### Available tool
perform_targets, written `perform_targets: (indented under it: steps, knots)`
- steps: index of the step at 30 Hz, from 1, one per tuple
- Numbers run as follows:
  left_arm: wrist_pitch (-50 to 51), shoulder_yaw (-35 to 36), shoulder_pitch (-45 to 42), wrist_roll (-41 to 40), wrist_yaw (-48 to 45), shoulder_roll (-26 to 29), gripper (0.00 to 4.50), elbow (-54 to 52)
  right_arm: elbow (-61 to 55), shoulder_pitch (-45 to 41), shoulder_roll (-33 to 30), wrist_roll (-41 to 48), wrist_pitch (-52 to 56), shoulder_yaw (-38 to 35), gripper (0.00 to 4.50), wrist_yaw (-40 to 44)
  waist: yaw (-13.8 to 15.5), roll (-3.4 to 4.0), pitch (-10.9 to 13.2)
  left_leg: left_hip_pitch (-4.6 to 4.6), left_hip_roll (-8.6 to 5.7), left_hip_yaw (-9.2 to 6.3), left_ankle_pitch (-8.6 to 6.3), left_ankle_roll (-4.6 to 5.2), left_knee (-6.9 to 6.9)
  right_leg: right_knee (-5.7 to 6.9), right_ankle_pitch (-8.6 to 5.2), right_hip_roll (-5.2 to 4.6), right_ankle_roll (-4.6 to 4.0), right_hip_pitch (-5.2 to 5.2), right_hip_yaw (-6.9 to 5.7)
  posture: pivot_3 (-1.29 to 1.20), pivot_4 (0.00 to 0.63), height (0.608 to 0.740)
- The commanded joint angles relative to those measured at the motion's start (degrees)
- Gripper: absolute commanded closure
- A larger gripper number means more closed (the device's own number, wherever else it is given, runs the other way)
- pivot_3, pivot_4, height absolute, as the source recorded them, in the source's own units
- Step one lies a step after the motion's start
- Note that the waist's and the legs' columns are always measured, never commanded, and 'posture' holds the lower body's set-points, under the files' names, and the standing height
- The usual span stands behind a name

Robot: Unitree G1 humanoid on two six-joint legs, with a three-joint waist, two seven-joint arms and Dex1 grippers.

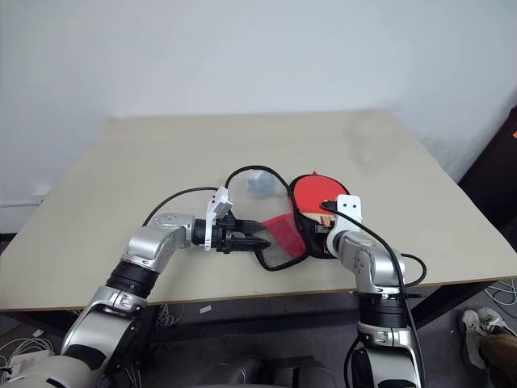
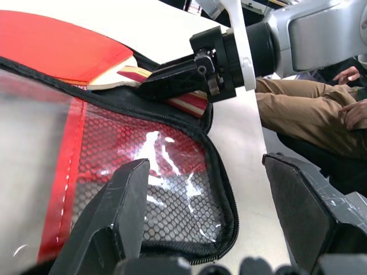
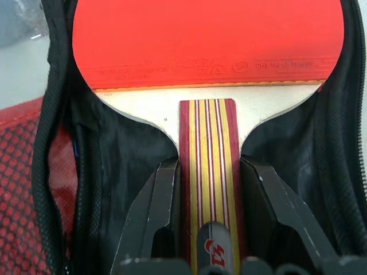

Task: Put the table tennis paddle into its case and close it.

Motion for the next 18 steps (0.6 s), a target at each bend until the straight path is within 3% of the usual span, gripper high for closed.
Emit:
perform_targets:
  steps: [1,3,4,12,18]
  knots:
    - [-0.88,0.26,-1.87,-0.02,-0.66,0.00,1.15,-0.64,-1.32,-0.16,0.55,-0.61,-0.38,0.15,3.39,-0.37,0.00,0.00,0.00,0.00,0.00,0.00,0.00,0.00,0.00,0.00,0.00,0.00,0.00,0.00,0.00,0.00,0.000,0.740]
    - [-0.88,0.23,-1.95,-0.01,-0.78,0.00,1.15,-0.59,-0.93,-0.42,0.34,-0.72,-0.51,0.50,3.39,0.12,0.00,0.00,0.00,0.01,0.00,0.00,0.00,0.00,-0.01,0.00,0.00,0.01,0.00,0.00,0.00,0.00,0.000,0.740]
    - [-0.85,0.23,-1.99,-0.02,-0.82,-0.01,1.15,-0.60,-0.80,-0.55,0.15,-0.76,-0.56,0.82,2.67,0.54,0.00,0.00,0.00,0.01,0.00,0.00,0.00,0.00,0.00,0.00,0.00,0.01,0.00,0.00,0.00,0.00,0.000,0.740]
    - [0.11,1.31,-2.90,-0.81,-1.03,0.60,1.15,-0.75,-2.45,-1.05,-1.04,-0.18,-1.38,0.99,0.02,2.96,0.07,0.00,0.00,0.01,0.00,-0.01,0.00,0.00,0.02,0.00,0.00,-0.01,0.00,0.03,-0.01,0.00,0.000,0.740]
    - [2.39,4.26,-4.49,-2.80,-2.74,3.72,1.15,-0.60,-15.59,-0.24,-4.03,4.90,-6.86,0.40,0.02,11.58,-0.02,0.02,0.01,-0.03,0.02,-0.02,-0.01,0.01,0.02,0.01,0.00,-0.01,0.01,-0.03,0.00,0.00,0.000,0.740]
